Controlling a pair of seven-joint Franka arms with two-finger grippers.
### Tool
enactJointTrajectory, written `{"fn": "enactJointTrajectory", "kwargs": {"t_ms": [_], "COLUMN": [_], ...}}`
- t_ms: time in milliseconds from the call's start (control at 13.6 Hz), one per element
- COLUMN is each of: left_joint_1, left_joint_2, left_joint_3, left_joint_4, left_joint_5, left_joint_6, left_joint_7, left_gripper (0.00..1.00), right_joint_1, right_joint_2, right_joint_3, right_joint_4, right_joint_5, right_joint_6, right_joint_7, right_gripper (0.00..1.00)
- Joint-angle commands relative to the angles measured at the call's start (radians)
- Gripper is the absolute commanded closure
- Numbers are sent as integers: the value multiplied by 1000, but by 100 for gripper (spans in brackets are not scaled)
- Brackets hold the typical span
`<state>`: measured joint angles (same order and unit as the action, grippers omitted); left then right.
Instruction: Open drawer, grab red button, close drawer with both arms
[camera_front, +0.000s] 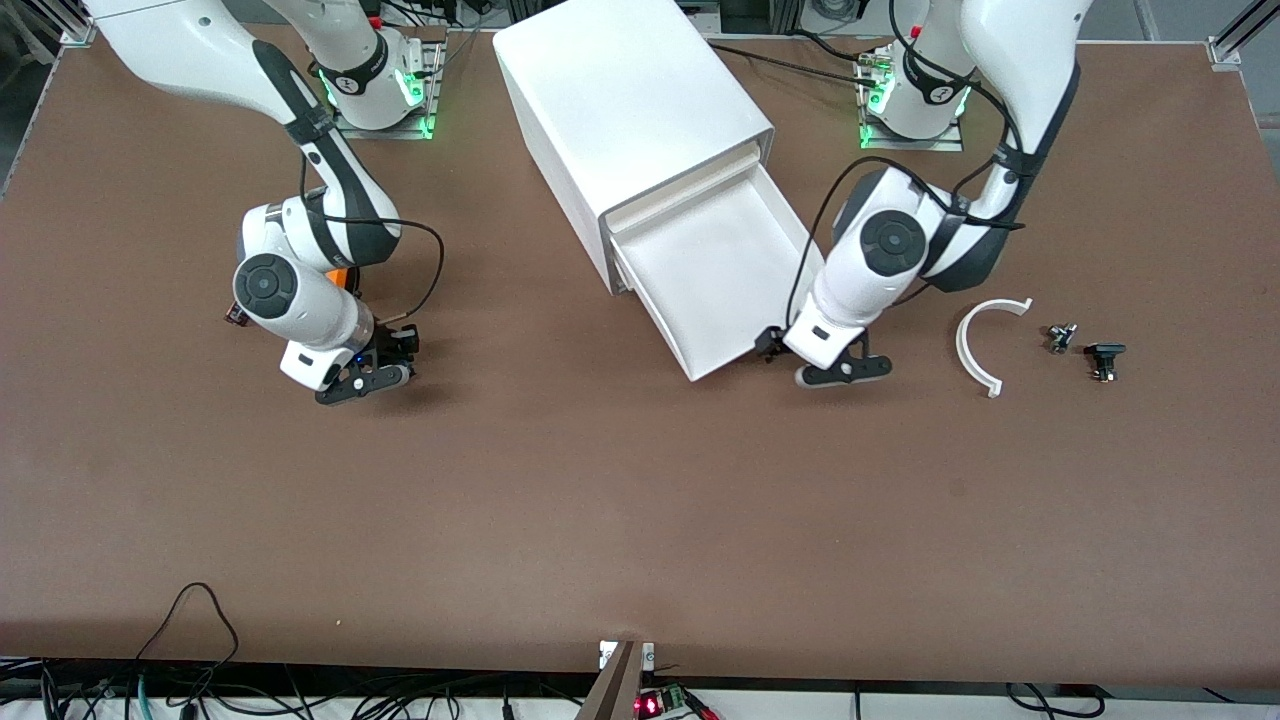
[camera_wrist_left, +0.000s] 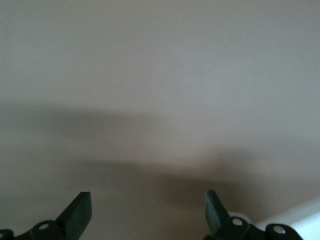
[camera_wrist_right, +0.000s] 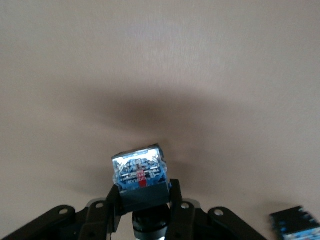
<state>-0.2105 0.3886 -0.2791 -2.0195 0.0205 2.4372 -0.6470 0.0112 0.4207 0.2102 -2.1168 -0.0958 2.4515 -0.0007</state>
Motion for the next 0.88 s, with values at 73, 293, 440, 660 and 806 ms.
{"fn": "enactJointTrajectory", "kwargs": {"t_ms": [73, 293, 440, 660, 806], "left_joint_1": [-4, -4, -3, -3, -1], "left_joint_2": [-88, -135, -154, -163, -162], "left_joint_3": [-106, -181, -231, -285, -299], "left_joint_4": [-106, -162, -173, -179, -179], "left_joint_5": [18, 18, 18, 18, 18], "left_joint_6": [-14, -30, -95, -112, -112], "left_joint_7": [-13, -13, -13, -11, -11], "left_gripper": [0, 0, 0, 0, 0], "right_joint_1": [-17, -17, -17, -16, -14], "right_joint_2": [-40, -42, -57, -91, -103], "right_joint_3": [12, 9, 9, 18, 41], "right_joint_4": [-101, -85, -51, 122, 277], "right_joint_5": [-10, -10, -10, -5, 1], "right_joint_6": [73, 69, 28, -229, -432], "right_joint_7": [134, 238, 254, 298, 309], "right_gripper": [59, 0, 0, 0, 0]}}
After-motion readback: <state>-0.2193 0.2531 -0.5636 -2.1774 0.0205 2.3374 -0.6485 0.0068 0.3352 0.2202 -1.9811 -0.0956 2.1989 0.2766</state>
